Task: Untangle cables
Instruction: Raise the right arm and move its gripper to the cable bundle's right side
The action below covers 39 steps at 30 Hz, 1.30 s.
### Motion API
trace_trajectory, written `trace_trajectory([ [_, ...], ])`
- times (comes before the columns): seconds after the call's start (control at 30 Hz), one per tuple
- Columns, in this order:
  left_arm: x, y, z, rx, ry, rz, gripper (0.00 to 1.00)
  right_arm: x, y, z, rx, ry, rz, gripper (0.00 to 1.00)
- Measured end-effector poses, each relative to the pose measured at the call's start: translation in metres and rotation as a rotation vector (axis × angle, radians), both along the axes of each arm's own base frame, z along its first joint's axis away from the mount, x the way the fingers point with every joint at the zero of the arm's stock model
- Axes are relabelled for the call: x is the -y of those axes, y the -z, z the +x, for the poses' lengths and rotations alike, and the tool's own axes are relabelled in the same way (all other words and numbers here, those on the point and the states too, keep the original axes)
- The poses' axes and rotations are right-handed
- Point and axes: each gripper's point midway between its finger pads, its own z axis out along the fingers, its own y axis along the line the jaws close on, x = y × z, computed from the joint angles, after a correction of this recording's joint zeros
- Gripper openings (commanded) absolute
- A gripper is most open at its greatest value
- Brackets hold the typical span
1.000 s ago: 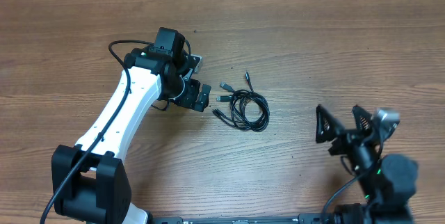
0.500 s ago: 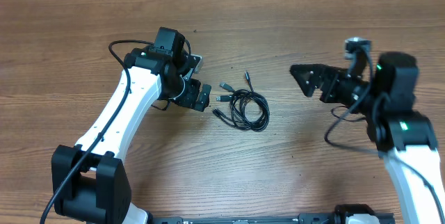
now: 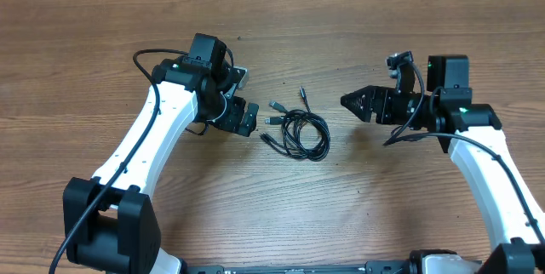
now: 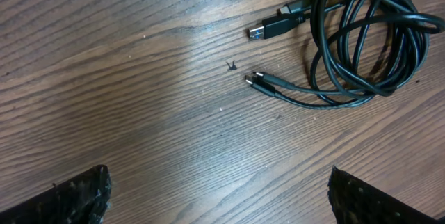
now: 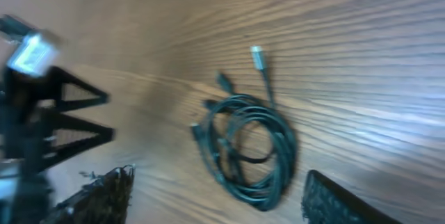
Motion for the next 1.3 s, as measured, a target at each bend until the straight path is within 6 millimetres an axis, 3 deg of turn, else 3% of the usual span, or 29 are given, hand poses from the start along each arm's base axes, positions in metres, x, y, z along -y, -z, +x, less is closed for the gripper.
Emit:
trace_trajectory([
  [0.17, 0.000, 0.000, 0.000, 0.000, 0.000, 0.000, 1.00, -0.004, 0.031, 0.001, -0.034, -0.045, -0.091, 0.75],
  [0.43, 0.000, 0.000, 0.000, 0.000, 0.000, 0.000, 0.99, -0.030, 0.072, -0.009, -0.104, -0.146, -0.184, 0.75],
  [0.6, 0.000, 0.000, -0.001, -0.005, 0.000, 0.001, 1.00, -0.038, 0.087, -0.011, -0.111, -0.172, -0.247, 0.74],
  [1.0, 0.000, 0.000, -0.003, -0.012, 0.001, 0.000, 1.00, -0.032, 0.125, -0.016, -0.186, -0.175, -0.365, 0.72],
  [1.3, 0.000, 0.000, -0.003, -0.012, 0.001, 0.000, 1.00, -0.047, 0.130, -0.030, -0.202, -0.231, -0.381, 0.69],
])
